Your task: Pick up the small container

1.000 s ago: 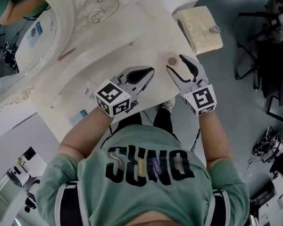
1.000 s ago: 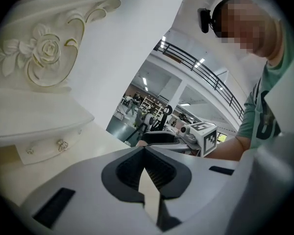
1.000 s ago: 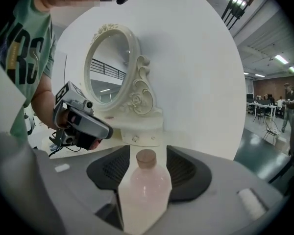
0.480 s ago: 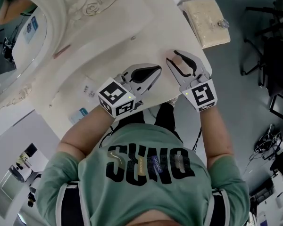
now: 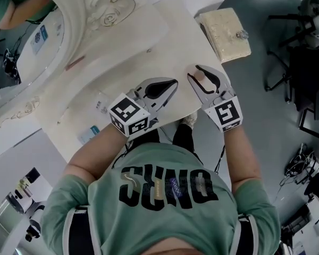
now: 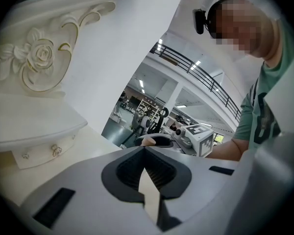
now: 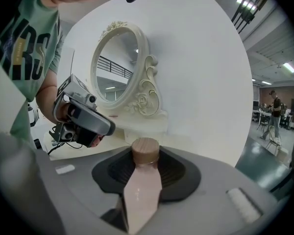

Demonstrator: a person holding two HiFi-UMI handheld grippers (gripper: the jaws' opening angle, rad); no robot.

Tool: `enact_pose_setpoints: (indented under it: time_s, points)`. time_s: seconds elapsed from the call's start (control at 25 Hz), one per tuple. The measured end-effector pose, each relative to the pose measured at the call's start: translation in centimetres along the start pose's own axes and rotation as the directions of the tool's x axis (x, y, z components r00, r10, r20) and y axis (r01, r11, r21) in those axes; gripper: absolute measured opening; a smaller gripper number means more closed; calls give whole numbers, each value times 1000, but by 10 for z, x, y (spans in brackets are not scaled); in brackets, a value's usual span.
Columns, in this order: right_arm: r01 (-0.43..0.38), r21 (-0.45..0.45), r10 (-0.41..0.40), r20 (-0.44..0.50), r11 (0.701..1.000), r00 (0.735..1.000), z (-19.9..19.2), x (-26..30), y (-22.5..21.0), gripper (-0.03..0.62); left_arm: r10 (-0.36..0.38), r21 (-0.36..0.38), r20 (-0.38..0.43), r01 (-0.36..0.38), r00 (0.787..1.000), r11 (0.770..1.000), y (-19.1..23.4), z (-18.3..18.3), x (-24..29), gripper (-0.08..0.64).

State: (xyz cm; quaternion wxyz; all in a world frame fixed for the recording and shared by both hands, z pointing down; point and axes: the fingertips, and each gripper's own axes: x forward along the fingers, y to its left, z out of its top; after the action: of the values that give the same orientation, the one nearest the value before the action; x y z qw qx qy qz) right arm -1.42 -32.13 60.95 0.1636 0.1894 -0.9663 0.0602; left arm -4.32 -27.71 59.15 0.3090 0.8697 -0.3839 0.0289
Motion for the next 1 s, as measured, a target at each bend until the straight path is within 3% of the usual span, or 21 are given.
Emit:
enact_pose_setpoints:
  time_s: [1.0]
  points:
    - [76, -5, -76, 49, 997, 996, 111, -65, -20, 138, -24, 115, 140, 8, 990, 993, -60, 110, -24, 0]
